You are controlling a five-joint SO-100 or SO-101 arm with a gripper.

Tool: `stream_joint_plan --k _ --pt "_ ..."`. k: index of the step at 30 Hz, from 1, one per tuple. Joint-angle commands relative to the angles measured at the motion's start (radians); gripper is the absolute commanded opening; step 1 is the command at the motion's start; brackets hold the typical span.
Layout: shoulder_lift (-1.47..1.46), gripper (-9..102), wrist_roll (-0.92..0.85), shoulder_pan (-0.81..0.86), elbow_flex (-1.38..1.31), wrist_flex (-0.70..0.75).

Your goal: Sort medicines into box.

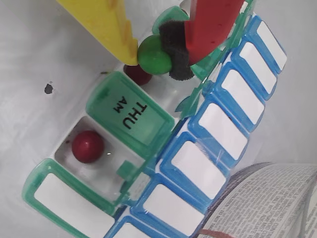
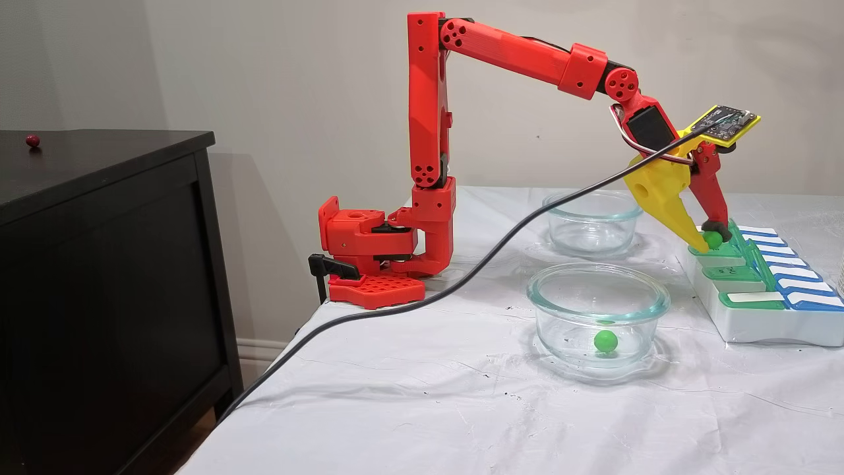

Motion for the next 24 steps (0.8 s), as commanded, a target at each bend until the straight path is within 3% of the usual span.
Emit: stream_joint_plan --k 1,7,20,24 --pt "0.084 0 -0.017 -0.037 -0.006 -0.034" --pt "0.055 0 -0.025 -0.017 0.031 -0.155" --pt "-0.038 0 -0.052 0.020 0.020 -0.239" --pt "0.003 14 -0.067 0.017 0.060 -0.252"
